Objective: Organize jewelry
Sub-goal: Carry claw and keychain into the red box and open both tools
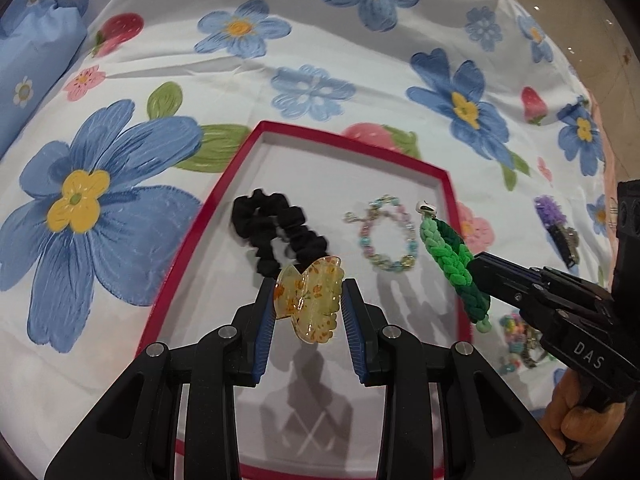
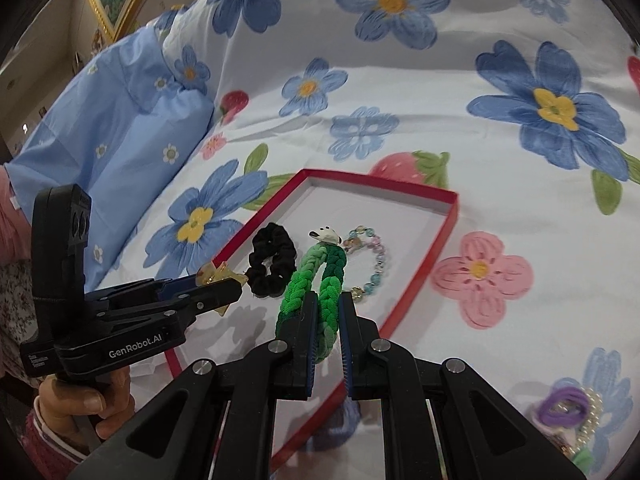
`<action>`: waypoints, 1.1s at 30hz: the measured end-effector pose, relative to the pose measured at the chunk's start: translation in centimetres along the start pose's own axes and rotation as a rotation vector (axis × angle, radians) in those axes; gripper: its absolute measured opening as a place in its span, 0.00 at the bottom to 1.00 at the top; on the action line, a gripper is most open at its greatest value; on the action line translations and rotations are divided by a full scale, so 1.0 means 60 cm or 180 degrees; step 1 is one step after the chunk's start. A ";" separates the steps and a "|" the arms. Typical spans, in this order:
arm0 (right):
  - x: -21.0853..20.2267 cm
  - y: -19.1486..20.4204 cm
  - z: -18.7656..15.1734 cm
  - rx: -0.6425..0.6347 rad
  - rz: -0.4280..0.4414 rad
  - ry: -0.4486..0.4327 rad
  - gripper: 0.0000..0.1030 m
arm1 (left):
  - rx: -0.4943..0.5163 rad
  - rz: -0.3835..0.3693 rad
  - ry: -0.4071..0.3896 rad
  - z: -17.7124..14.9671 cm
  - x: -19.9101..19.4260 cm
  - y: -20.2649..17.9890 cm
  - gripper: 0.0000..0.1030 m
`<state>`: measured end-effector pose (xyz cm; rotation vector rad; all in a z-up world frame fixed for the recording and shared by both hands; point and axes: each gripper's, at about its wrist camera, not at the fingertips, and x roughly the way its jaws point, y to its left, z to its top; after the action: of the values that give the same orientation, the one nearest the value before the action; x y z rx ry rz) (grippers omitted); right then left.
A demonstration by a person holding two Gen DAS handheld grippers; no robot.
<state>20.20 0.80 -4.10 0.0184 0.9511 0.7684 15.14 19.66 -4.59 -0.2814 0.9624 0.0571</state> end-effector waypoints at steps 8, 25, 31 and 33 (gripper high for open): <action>0.053 0.007 0.008 -0.0113 -0.0129 0.0165 0.10 | -0.0065 0.0083 0.0131 0.006 0.042 0.023 0.30; 0.091 -0.007 0.004 -0.0148 -0.0193 0.0330 0.12 | -0.0054 0.0155 0.0176 0.010 0.064 0.022 0.30; 0.086 -0.009 0.004 -0.0084 -0.0162 0.0322 0.19 | -0.0047 0.0190 0.0144 0.011 0.055 0.020 0.41; 0.083 -0.009 0.004 -0.0073 -0.0145 0.0314 0.19 | -0.0057 0.0183 0.0133 0.010 0.050 0.020 0.41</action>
<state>22.38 3.42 -7.75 -0.0615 1.0330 0.7433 17.14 20.75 -6.99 -0.2722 1.0119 0.1128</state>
